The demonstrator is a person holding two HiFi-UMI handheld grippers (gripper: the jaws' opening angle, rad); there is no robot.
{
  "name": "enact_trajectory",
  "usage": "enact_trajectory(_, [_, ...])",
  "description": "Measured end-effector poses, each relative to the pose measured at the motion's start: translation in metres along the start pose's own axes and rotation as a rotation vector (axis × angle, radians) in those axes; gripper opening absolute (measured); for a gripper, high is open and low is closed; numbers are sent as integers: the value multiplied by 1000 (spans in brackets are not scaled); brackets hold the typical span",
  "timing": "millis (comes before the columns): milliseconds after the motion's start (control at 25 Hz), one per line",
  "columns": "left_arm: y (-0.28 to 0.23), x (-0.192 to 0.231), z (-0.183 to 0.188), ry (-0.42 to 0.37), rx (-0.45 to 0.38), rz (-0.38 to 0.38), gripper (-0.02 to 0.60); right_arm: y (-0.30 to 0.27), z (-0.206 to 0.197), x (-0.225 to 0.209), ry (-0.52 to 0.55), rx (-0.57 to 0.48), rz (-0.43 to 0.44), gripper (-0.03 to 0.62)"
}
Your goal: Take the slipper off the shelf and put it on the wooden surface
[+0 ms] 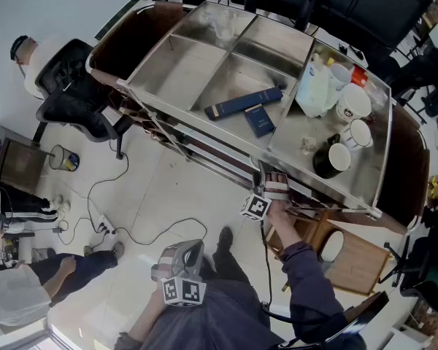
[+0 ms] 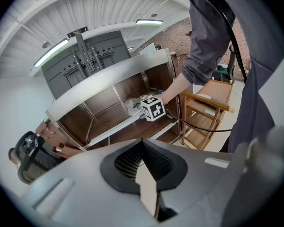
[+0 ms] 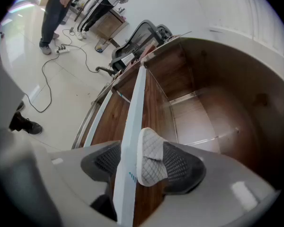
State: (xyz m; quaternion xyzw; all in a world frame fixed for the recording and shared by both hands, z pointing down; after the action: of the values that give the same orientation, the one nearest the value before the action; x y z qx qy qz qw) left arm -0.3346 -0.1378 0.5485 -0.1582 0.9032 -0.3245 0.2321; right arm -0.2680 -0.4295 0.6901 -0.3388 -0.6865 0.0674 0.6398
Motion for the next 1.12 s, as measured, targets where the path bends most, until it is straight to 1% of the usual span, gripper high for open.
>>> enact_trajectory(80, [1, 1, -1, -4, -2, -7, 17, -16, -6, 8, 50, 28, 5, 272])
enact_trajectory(200, [6, -3, -7, -16, -7, -6, 17, -16, -7, 17, 91, 49, -6, 153])
enact_trajectory(320, [19, -14, -12, -25, -19, -7, 17, 15, -1, 16, 39, 36, -32, 95])
enact_trajectory(440, [37, -31, -21, -47, -40, -7, 17, 62, 5, 11, 21, -10, -106, 66])
enact_trajectory(640, [76, -66, -30, -83, -109, 2, 17, 174, 9, 4, -10, -84, -221, 48])
enact_trajectory(800, [110, -110, -40, -107, -165, -15, 17, 289, 10, 20, -21, -134, -284, 46])
enact_trajectory(920, [128, -153, -47, -124, -196, -62, 17, 376, 0, 46, -38, -135, -310, 46])
enact_trajectory(1000, [137, -177, -47, -142, -209, -83, 17, 424, -11, 67, -54, -127, -317, 46])
enact_trajectory(1120, [144, -205, -37, -178, -250, -124, 17, 483, -40, 96, -78, -64, -313, 46])
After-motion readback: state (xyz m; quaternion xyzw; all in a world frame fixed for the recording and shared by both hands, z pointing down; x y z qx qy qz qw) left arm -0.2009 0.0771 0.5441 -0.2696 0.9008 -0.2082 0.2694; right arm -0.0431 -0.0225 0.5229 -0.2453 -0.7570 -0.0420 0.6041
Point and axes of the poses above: the fingertips, and each gripper's own axes: y backward along the fingers, x to its left, z out of its top, the point moved 6 cm from there along y, backward along the fingers, and after that the axes turned 2 degrees about -z, right-handed, at the moved point
